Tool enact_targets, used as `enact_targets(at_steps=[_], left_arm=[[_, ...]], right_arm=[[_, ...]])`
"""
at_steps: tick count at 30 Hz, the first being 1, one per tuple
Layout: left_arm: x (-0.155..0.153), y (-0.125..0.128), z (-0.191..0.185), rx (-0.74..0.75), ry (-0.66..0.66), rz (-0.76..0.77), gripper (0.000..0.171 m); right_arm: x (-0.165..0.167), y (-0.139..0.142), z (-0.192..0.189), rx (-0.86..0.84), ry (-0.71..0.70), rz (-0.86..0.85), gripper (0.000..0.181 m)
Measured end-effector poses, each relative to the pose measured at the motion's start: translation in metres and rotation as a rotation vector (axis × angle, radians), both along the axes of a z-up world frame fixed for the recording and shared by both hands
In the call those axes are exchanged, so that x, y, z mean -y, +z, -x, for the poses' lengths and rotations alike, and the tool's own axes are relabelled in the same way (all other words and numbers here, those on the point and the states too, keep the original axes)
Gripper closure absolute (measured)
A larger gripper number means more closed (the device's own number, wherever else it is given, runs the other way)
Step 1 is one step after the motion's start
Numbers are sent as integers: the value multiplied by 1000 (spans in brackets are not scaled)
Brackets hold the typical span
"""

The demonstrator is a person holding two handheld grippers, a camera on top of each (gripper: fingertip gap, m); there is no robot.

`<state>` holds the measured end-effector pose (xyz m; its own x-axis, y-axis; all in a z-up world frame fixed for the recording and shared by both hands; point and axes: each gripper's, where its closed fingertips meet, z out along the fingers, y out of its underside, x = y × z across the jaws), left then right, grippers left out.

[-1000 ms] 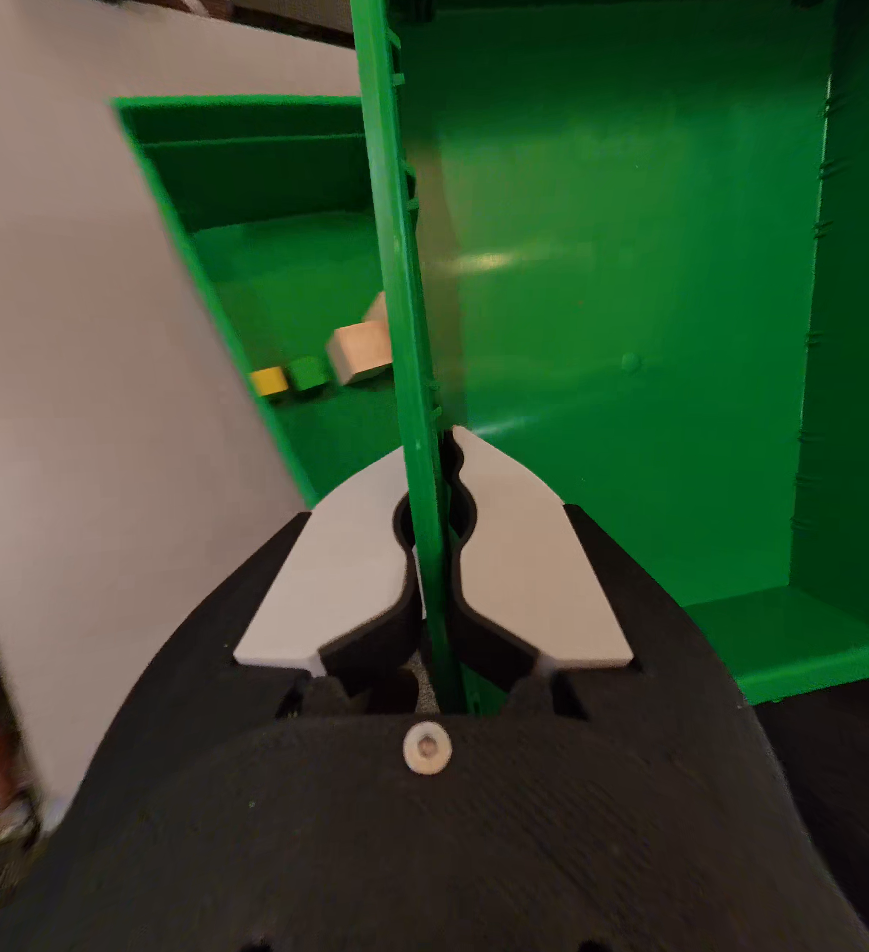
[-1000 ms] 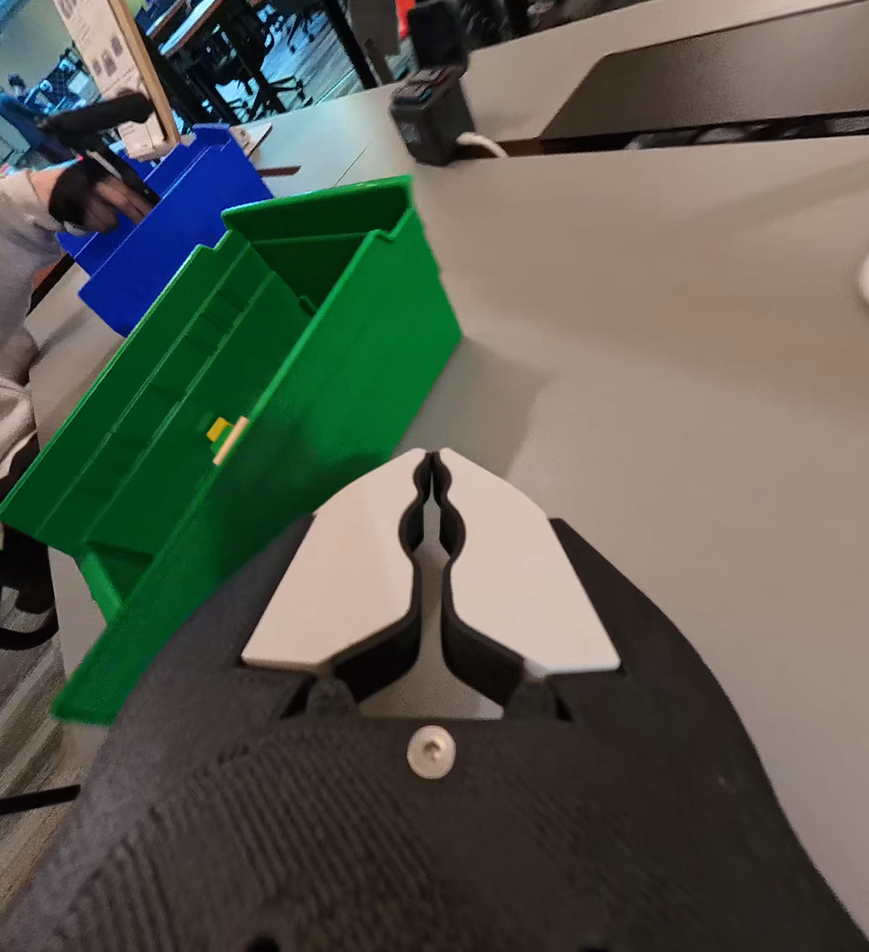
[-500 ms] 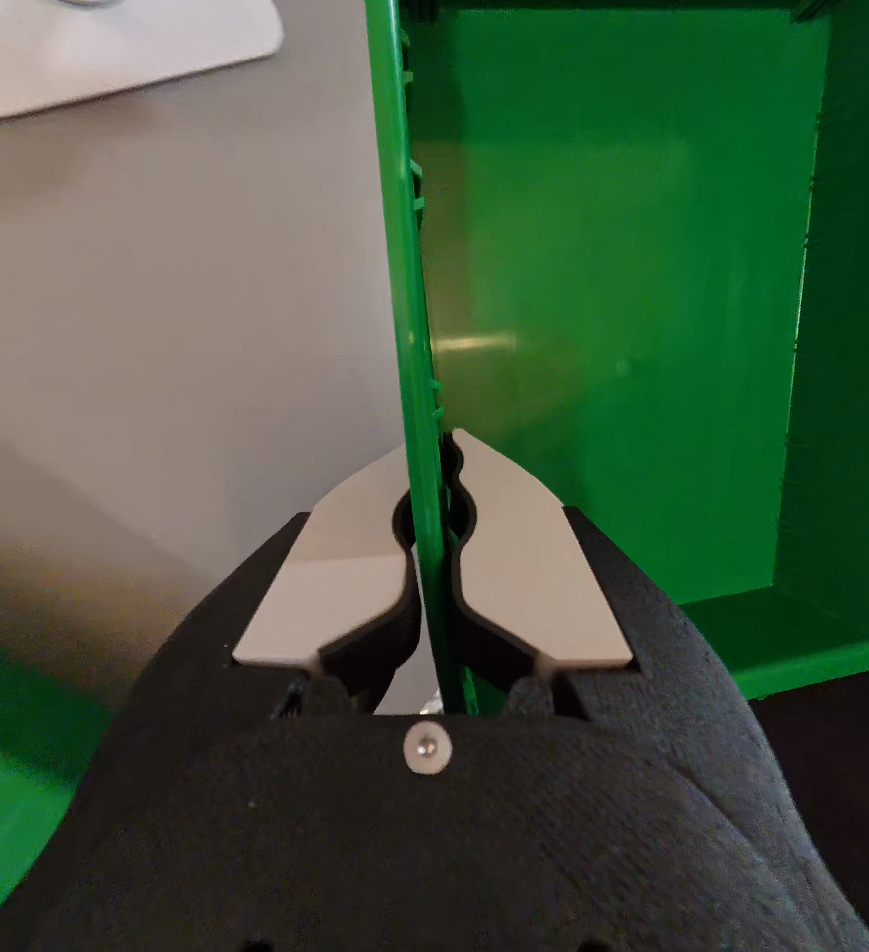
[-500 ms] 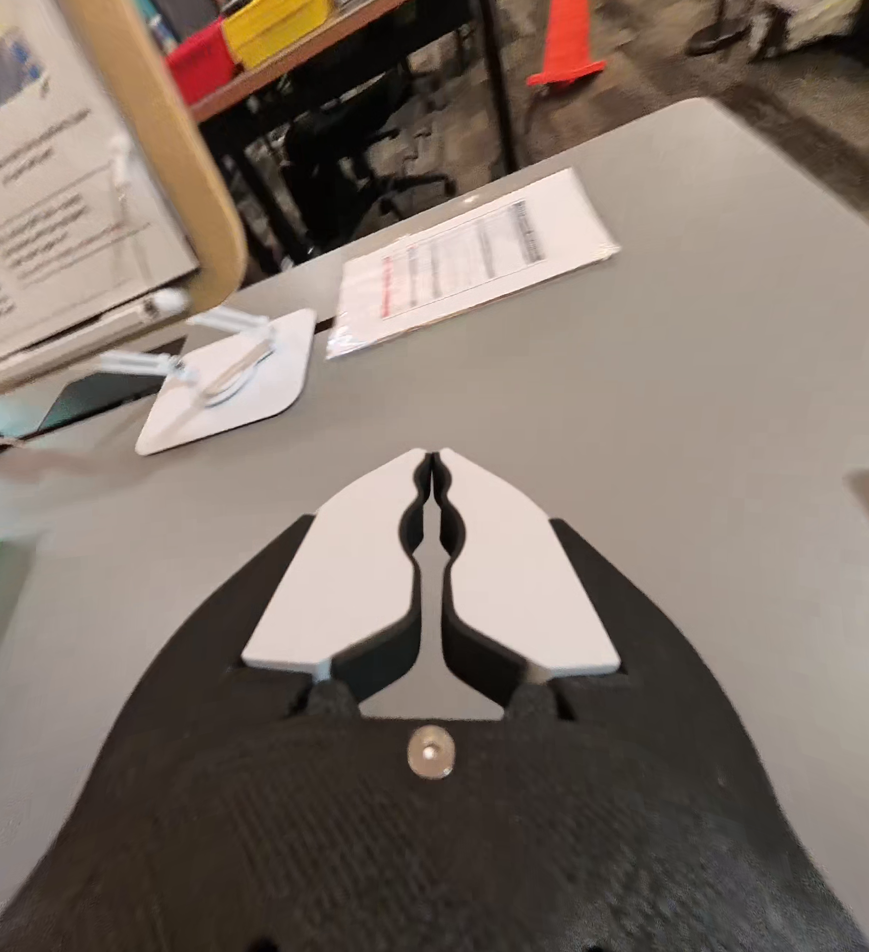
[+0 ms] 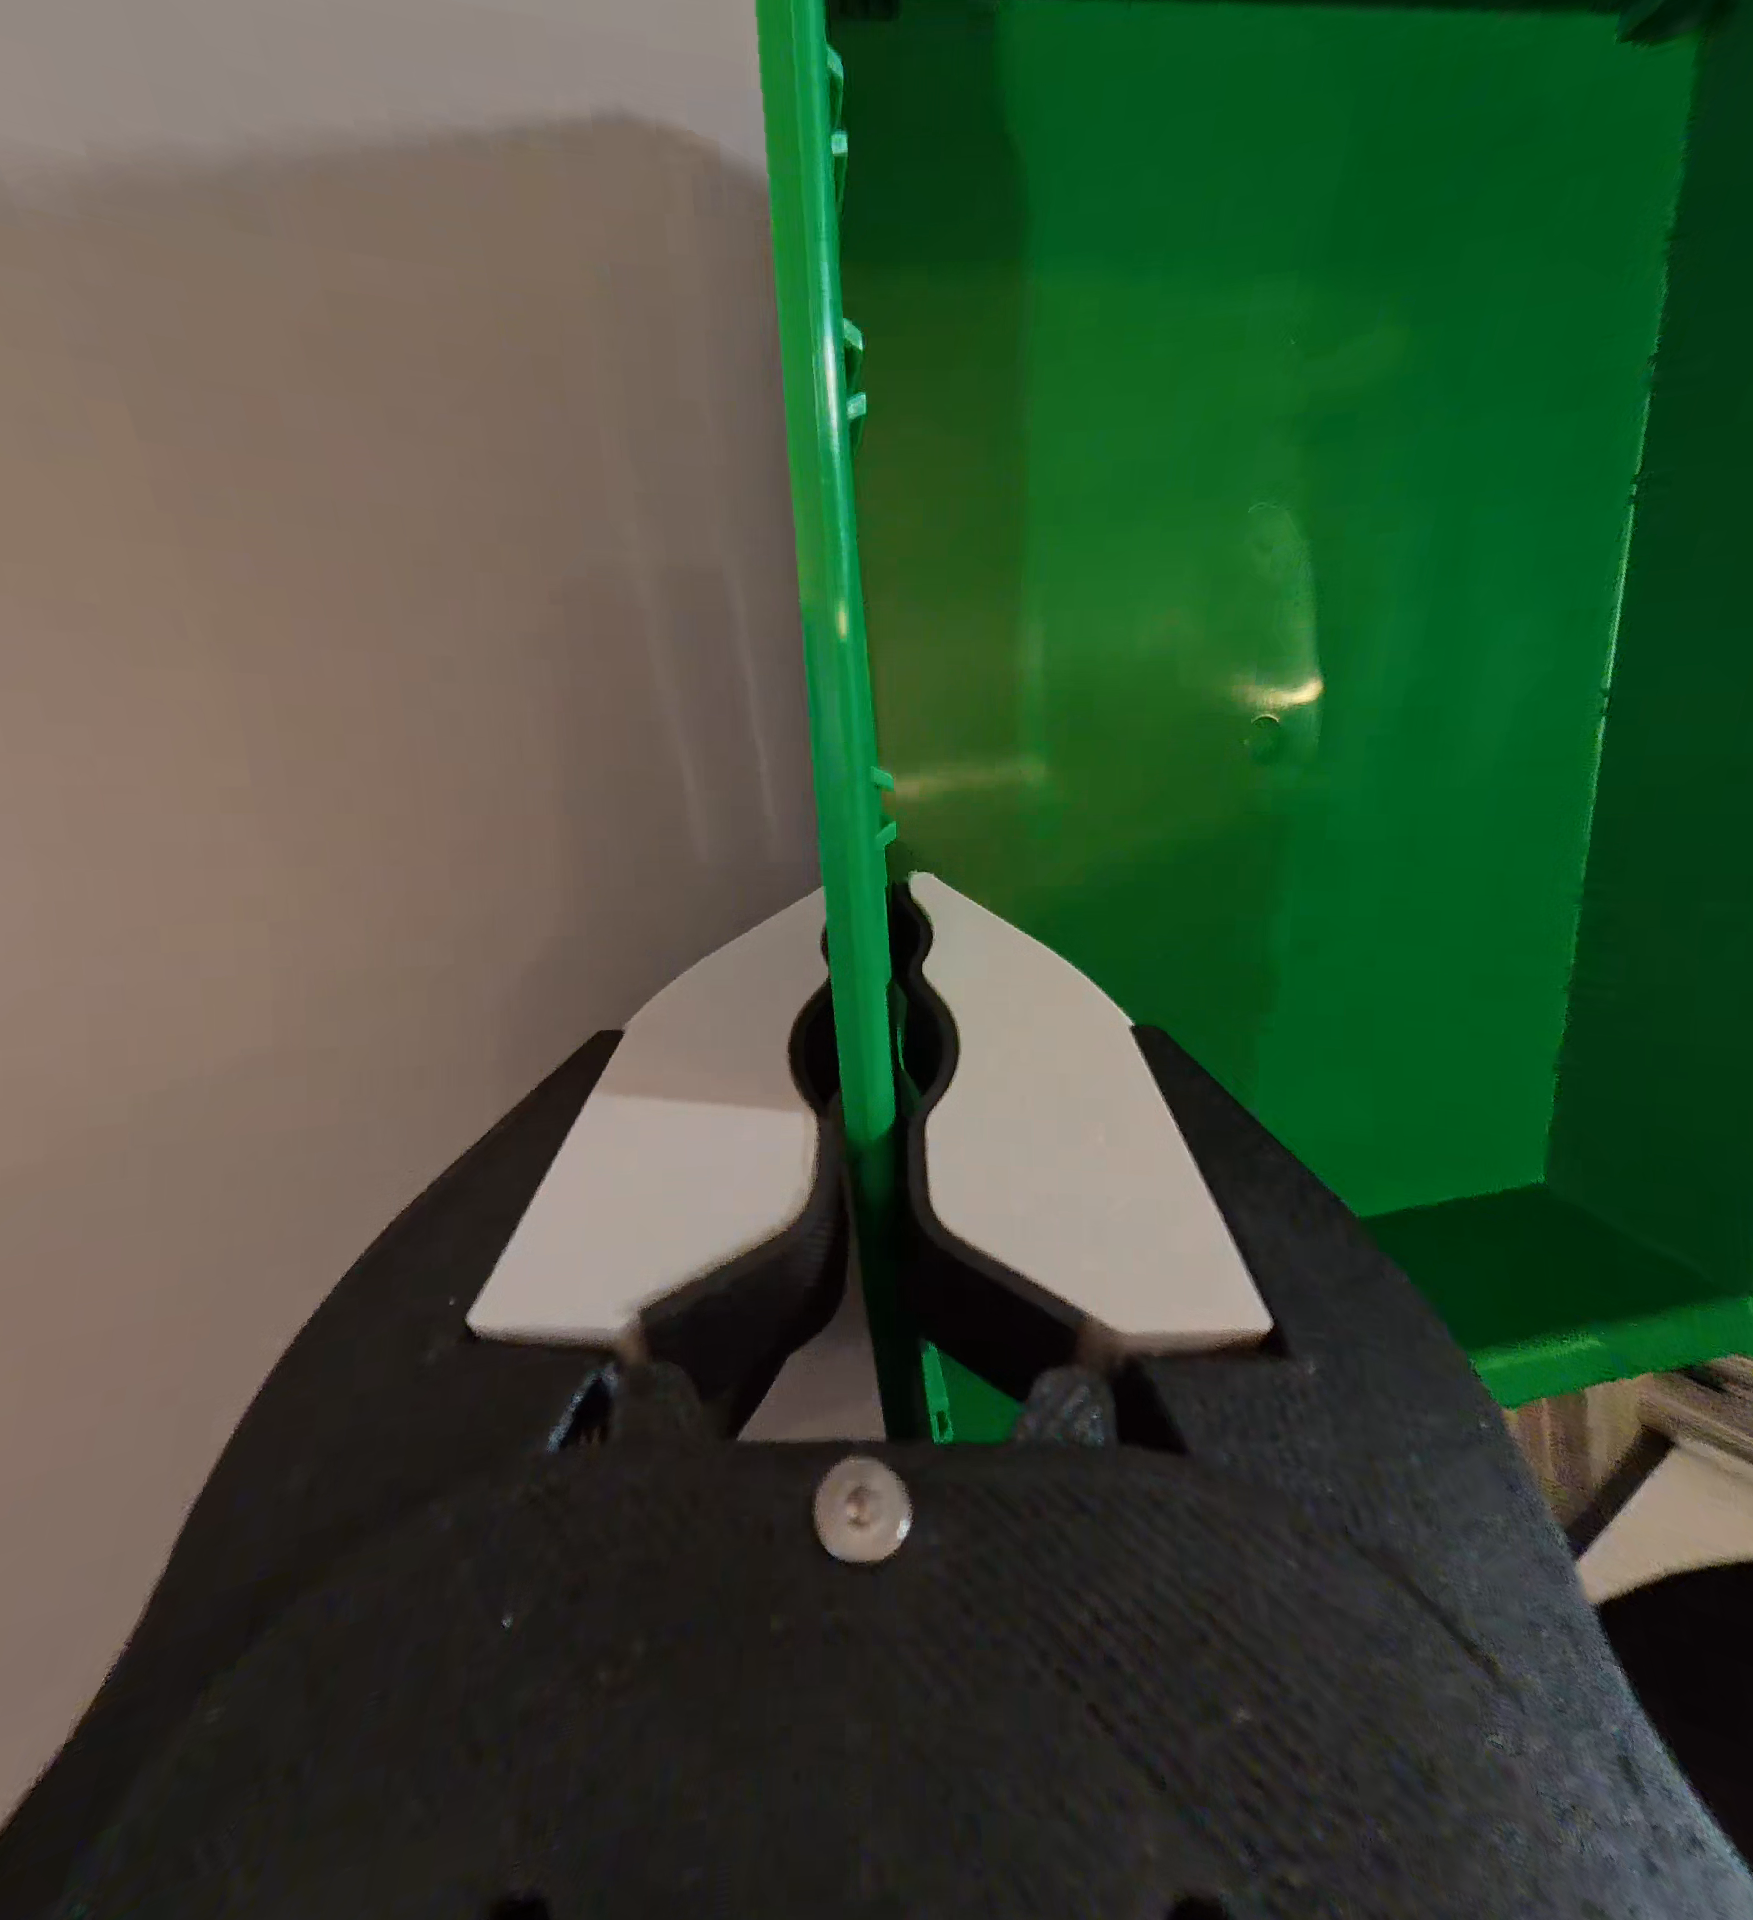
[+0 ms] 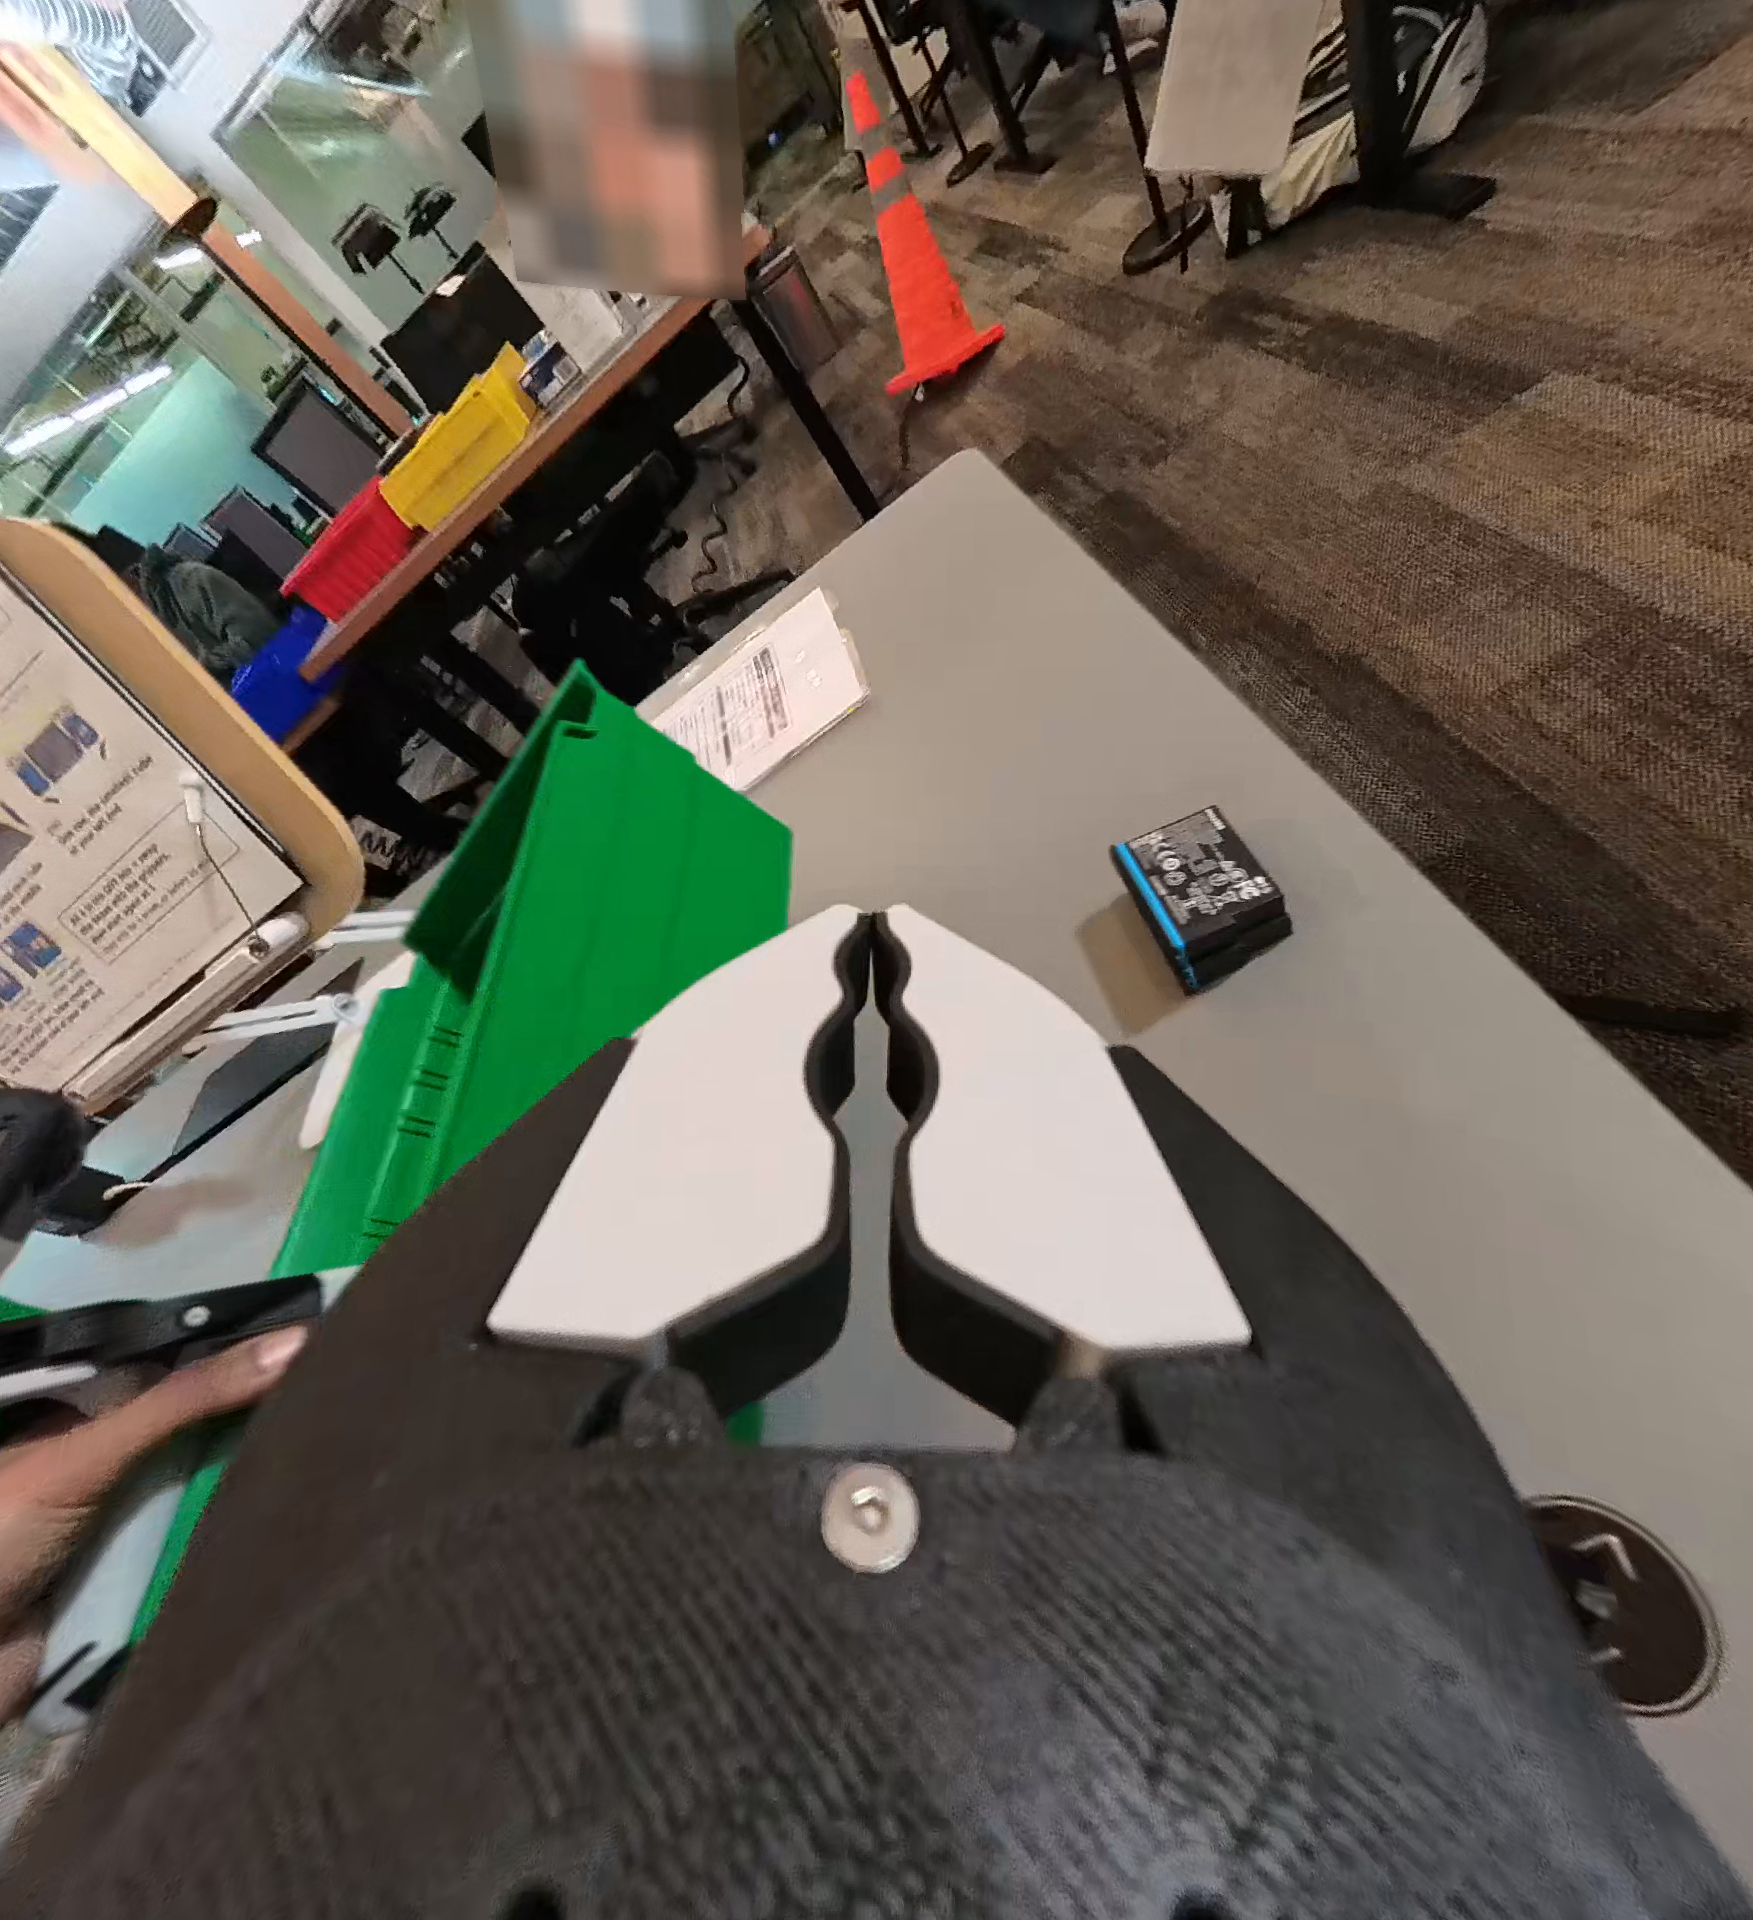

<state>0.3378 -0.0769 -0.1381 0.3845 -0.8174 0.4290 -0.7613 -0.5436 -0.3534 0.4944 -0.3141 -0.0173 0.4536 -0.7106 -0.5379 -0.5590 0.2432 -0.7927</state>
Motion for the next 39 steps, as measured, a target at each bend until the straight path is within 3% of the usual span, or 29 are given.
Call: enact_targets(at_steps=[2, 7, 11, 20, 23, 27, 31, 35, 39], left_arm=[[7, -11, -11, -40, 27, -19, 164], [19, -10, -39, -59, 68, -38, 162], [37, -4, -56, -49, 69, -19, 142], [45, 9, -43, -13, -21, -33, 134], [50, 27, -23, 57, -131, -27, 122], [71, 47, 30, 184, -272, 94, 127], [58, 59, 94, 288, -298, 101, 139], [12, 65, 152, 361, -344, -201, 139], [-36, 78, 196, 422, -323, -480, 147]], right_arm=[[10, -2, -5, 1, -13, 0, 181], [31, -3, -15, -1, -48, -26, 181], [39, 3, -15, 18, -59, -30, 181], [38, 29, -9, 99, -52, -52, 170], [28, 45, -1, 150, -20, -53, 163], [9, 61, 11, 206, 26, -11, 157], [-19, 71, 28, 295, 79, 111, 153], [-69, 74, 59, 379, 191, 238, 144], [-131, 57, 111, 411, 333, 268, 141]])
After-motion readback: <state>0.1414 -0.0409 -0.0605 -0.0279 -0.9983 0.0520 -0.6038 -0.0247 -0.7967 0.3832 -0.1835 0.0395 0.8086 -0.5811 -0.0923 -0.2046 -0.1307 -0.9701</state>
